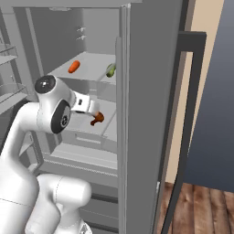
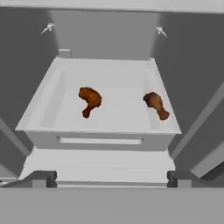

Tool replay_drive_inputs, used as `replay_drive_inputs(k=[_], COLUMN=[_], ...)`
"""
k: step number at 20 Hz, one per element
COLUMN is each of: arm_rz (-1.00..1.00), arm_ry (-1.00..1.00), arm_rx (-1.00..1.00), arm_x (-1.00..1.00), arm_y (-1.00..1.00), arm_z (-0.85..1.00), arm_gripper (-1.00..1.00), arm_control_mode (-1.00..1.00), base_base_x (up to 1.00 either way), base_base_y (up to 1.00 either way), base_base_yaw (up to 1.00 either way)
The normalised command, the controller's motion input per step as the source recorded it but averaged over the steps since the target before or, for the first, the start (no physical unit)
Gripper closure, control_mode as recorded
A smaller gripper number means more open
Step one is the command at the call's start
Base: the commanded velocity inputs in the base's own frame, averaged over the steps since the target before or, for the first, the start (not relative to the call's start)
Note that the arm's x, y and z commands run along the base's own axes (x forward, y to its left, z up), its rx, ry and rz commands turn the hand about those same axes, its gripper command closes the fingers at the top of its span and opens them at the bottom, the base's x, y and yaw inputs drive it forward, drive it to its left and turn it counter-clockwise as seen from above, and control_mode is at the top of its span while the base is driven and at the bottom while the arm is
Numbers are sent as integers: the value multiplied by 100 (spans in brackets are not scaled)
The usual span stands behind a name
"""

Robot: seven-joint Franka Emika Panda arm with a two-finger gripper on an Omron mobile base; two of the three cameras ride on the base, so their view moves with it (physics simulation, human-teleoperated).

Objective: Gather the carrot and cucumber from the fridge and place them on a tray on the dining counter. Then gather the chicken drumsticks from the fridge and place them on the other tray.

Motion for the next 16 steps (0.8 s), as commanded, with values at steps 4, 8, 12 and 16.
replay_drive_inputs(k=[4, 8, 12, 16], arm_rz=[13, 11, 13, 15], arm_ry=[0, 0, -2, -9], arm_rx=[3, 0, 0, 0], arm_x=[10, 12, 8, 6], arm_y=[5, 20, 27, 32], arm_z=[49, 71, 54, 34], arm_gripper=[-100, -100, -100, -100], arm_control_mode=[-100, -100, -100, -100], base_base_x=[0, 0, 0, 0], base_base_y=[0, 0, 0, 0], base_base_yaw=[0, 0, 0, 0])
